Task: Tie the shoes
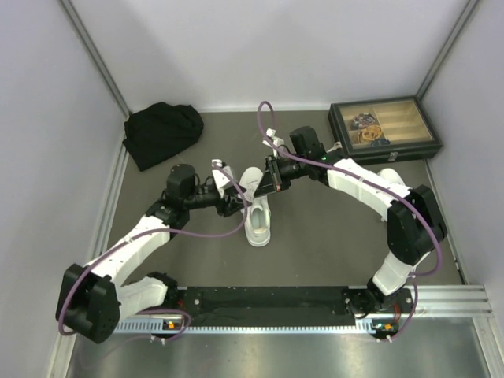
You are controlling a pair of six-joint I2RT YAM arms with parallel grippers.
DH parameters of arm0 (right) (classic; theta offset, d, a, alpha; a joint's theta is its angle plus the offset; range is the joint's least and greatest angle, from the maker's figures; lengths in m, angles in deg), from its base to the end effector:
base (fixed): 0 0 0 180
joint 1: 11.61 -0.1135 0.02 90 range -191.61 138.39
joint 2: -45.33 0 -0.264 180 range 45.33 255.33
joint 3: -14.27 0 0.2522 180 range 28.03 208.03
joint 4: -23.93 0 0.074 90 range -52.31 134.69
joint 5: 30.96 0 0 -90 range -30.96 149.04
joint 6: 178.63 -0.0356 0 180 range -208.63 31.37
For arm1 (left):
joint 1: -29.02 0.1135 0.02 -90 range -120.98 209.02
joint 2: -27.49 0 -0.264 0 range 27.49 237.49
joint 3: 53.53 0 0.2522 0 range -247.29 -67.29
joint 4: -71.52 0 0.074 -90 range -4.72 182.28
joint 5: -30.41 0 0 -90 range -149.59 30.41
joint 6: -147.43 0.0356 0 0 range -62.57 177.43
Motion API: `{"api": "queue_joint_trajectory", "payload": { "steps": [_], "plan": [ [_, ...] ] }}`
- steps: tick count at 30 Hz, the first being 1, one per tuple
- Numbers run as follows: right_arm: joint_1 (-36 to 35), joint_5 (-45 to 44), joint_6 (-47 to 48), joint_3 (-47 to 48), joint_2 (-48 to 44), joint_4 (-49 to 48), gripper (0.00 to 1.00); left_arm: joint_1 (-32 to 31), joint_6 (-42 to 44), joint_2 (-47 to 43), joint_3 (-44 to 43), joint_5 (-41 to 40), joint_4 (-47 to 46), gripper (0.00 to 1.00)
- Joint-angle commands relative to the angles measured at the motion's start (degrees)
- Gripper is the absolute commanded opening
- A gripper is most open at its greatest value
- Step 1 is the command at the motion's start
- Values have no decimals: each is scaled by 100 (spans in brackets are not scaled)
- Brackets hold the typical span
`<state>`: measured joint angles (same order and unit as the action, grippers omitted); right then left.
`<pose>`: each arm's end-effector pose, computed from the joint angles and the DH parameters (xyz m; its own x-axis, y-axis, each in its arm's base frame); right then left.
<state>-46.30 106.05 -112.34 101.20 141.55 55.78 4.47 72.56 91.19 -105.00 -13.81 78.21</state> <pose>0.2906 0.2328 0.2706 -0.8335 -0.2435 -0.4960 -0.5525 0.3768 0.7434 0.2104 -0.1242 0.2647 -0.0481 0.2221 -0.9738 0.9520 0.3053 0.0226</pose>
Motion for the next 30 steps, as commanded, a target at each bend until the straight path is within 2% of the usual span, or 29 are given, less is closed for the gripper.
{"api": "queue_joint_trajectory", "payload": {
  "steps": [1,6,11,20,27,30],
  "plan": [
    [16,300,15,-13,-139,-569,0,284,-37,-148,-25,678,197,51],
    [16,310,-108,-22,-25,-683,0,294,-151,125,-131,634,-145,49],
    [7,274,-380,-118,2,-815,0,276,-415,204,71,537,-707,41],
    [-37,257,-758,-233,63,-1123,0,-66,-468,134,273,28,-1209,38],
    [-37,309,-829,-250,81,-1185,0,-155,-406,213,291,-262,-1262,27],
    [-28,371,-838,-241,98,-1202,0,-163,-432,265,282,-306,-1271,16]
  ]
}}
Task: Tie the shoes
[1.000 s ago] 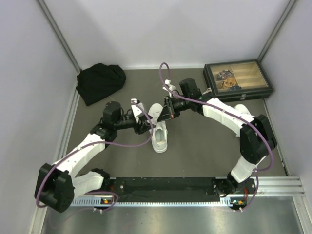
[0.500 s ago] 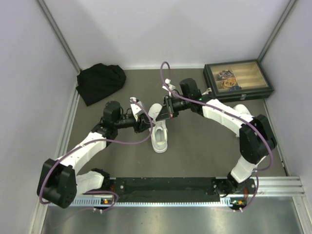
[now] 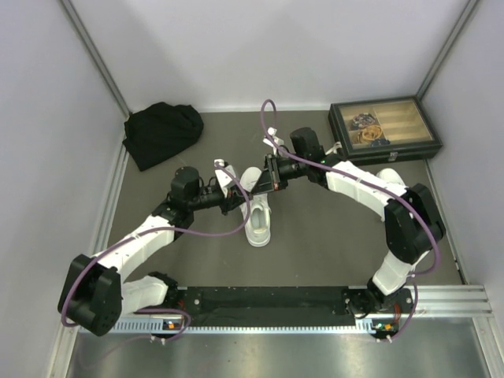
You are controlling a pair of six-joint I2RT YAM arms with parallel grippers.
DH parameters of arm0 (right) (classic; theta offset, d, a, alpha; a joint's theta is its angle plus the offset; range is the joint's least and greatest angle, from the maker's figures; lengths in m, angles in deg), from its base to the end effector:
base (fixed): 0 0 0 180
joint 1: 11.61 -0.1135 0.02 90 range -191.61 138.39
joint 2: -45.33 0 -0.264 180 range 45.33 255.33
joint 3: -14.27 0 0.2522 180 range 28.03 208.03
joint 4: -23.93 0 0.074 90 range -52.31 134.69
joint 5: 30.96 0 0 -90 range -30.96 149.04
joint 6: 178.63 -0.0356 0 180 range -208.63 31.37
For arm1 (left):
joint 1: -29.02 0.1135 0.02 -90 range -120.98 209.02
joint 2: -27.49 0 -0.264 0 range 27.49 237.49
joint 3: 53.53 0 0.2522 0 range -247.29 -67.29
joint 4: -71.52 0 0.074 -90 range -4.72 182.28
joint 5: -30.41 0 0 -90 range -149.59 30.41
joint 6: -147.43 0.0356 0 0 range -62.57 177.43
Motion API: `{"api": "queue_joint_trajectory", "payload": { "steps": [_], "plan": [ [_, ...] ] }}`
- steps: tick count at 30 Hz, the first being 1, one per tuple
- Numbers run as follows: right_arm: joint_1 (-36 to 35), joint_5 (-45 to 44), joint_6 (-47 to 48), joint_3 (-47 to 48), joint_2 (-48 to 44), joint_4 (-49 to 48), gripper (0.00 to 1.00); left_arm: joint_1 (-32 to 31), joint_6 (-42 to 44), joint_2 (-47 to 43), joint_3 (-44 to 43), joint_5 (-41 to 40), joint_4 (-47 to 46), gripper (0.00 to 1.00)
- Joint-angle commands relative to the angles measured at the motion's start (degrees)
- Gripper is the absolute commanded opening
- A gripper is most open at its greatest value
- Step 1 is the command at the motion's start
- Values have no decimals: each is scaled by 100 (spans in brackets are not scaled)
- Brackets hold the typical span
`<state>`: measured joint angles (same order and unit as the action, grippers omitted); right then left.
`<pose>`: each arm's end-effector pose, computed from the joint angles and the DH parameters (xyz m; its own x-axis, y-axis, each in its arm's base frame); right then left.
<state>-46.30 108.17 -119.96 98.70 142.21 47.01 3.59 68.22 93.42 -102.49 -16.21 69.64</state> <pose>0.2947 0.2367 0.2647 -0.8649 -0.1849 -0.4666 -0.5019 0.3324 0.7985 0.2153 -0.1294 0.2549 -0.0604 0.1794 -0.9819 0.9389 0.3441 0.0051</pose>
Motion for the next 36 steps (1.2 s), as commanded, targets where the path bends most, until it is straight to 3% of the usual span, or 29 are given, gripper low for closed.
{"api": "queue_joint_trajectory", "payload": {
  "steps": [1,4,8,10,11,14,22,36],
  "plan": [
    [-20,159,-75,8,24,-326,0,-76,20,60,31,-92,-405,10],
    [7,176,-75,-19,-11,-334,0,-67,160,34,13,-127,-177,1],
    [68,238,-31,-45,-38,-247,1,-59,424,-80,-4,-154,262,0],
    [77,247,74,-10,-29,-159,9,-50,582,-159,4,-110,491,0],
    [77,290,109,16,-38,-107,24,-58,617,-194,13,-93,526,0],
    [112,291,311,122,-38,69,37,-50,714,-221,40,-66,650,0],
    [314,19,1400,614,129,781,36,-50,1066,-151,75,-101,720,0],
    [77,-228,3018,1396,797,1740,37,38,1391,-37,-4,127,843,0]
  ]
}}
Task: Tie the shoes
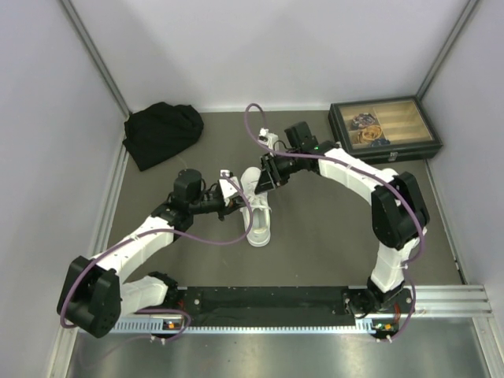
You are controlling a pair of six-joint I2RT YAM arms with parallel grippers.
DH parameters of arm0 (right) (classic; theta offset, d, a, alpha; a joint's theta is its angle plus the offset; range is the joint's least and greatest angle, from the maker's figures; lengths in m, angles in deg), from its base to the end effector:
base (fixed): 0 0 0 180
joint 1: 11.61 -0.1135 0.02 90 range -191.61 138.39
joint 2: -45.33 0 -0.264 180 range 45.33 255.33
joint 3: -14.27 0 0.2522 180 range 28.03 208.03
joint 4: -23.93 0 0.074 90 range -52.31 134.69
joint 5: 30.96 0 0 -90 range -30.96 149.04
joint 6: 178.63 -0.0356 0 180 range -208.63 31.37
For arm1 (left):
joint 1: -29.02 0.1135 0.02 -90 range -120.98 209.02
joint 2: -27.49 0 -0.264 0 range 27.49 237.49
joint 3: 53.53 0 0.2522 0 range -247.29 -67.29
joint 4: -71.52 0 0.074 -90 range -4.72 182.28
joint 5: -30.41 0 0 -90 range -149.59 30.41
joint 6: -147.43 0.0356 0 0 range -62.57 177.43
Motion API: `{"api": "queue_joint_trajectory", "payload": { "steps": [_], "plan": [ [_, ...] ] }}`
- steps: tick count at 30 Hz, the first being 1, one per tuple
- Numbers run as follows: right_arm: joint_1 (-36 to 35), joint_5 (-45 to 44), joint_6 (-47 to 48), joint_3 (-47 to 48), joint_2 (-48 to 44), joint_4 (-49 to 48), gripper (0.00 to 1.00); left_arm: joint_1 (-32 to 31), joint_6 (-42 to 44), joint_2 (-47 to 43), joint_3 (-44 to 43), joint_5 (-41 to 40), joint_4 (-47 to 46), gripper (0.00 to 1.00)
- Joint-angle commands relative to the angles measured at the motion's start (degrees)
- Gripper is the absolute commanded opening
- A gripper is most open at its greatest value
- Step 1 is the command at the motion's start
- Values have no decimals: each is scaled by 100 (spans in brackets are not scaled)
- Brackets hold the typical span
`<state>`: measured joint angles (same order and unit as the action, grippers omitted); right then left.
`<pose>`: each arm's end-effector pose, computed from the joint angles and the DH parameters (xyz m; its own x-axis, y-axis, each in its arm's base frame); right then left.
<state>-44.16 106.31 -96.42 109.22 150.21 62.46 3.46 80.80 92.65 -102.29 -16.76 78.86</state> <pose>0.3242 0.2380 0.2517 -0.7302 -0.3570 -0.5825 -0.6830 0.3616 0.6346 0.2085 -0.1265 0.2416 0.0148 0.3154 -0.9488 0.9499 0.2920 0.1119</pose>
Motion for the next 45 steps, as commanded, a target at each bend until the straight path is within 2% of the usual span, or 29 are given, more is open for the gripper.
{"api": "queue_joint_trajectory", "payload": {
  "steps": [1,10,22,24,28,29,31,34,36,38,41,42,45],
  "plan": [
    [-172,-85,717,354,6,194,37,69,132,49,-24,208,-88,0],
    [-348,-279,1113,591,173,370,41,78,79,119,-50,235,-141,0],
    [-515,-534,1438,785,358,563,39,86,-17,146,-68,208,-167,0],
    [-524,-569,1482,767,349,564,36,95,-17,154,-86,200,-167,0],
    [-515,-684,1482,749,279,529,18,104,18,172,-94,208,-106,0],
    [-506,-684,1439,758,279,502,18,113,35,181,-94,208,-88,0],
    [-497,-649,1386,767,226,493,20,122,62,181,-103,217,-44,0],
    [-488,-631,1271,820,243,449,31,139,106,207,-94,217,35,0],
    [-480,-613,1271,881,287,493,32,157,123,216,-103,226,53,0],
    [-480,-596,1271,890,305,476,28,165,123,233,-112,235,53,0],
    [-489,-525,1298,907,322,502,12,183,132,260,-138,235,79,0],
    [-480,-525,1298,899,296,502,2,192,132,268,-130,243,96,0],
    [-480,-517,1289,890,244,441,0,209,167,277,-156,217,184,0]
  ]
}}
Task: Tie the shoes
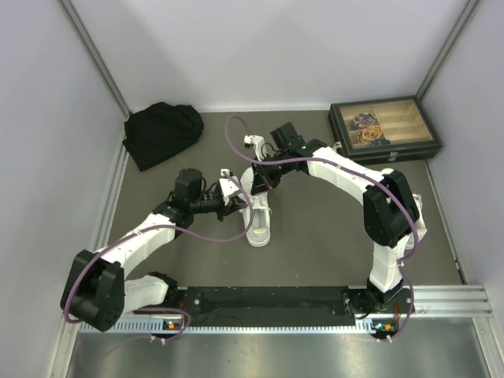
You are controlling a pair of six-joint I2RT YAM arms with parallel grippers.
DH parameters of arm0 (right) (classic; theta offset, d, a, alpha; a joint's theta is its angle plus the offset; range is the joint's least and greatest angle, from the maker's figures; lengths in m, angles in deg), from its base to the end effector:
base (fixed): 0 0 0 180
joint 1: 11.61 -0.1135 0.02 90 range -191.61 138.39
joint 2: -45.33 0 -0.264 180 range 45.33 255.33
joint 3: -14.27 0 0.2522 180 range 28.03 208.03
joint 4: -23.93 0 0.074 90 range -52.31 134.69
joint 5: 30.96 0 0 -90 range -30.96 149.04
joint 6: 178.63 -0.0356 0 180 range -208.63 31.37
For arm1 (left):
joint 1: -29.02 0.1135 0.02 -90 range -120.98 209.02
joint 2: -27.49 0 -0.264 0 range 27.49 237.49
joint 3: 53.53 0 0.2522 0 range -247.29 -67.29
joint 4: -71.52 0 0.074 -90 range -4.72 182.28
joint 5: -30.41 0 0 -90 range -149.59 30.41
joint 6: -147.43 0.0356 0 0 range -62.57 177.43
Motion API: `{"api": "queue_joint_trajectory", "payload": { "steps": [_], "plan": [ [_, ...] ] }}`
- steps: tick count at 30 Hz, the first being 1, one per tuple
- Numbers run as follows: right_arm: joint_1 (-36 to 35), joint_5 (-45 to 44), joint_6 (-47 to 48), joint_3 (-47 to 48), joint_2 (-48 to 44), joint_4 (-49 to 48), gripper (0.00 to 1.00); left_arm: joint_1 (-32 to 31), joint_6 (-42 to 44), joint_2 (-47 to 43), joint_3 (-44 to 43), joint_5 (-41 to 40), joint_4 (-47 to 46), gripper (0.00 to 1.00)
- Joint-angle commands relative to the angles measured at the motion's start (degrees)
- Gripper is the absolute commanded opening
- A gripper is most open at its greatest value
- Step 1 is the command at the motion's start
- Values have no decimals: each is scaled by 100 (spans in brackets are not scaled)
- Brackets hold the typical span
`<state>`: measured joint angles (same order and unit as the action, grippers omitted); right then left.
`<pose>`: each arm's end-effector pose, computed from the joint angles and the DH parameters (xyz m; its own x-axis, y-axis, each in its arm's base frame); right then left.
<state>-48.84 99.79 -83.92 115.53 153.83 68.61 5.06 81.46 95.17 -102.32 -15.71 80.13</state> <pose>0.3173 0.2703 0.2526 -0.5607 -0.5042 -0.6569 -0.8277 0.3193 0.4614 0.2155 -0.1228 0.2301 -0.0374 0.3378 -0.9405 0.9523 0.2972 0.0689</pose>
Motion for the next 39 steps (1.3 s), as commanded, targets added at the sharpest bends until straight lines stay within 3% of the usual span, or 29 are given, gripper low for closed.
{"api": "queue_joint_trajectory", "payload": {
  "steps": [1,5,8,11,25,30,35,39],
  "plan": [
    [14,135,47,258,-137,-174,0,50,137,35,-162,121,92,0],
    [102,152,-32,284,-163,-157,0,85,163,35,-162,103,146,0],
    [94,275,91,416,-58,20,18,85,119,61,-163,139,102,0],
    [41,188,179,390,-40,19,25,94,102,96,-171,191,49,0],
    [-100,-76,662,610,214,353,27,94,146,237,-285,270,-48,0],
    [-100,-50,680,636,197,345,22,94,163,298,-321,262,-48,0],
    [-109,73,715,742,197,450,31,94,172,351,-347,262,-48,0],
    [-144,3,856,742,241,573,33,94,155,386,-373,244,-74,0]
  ]
}}
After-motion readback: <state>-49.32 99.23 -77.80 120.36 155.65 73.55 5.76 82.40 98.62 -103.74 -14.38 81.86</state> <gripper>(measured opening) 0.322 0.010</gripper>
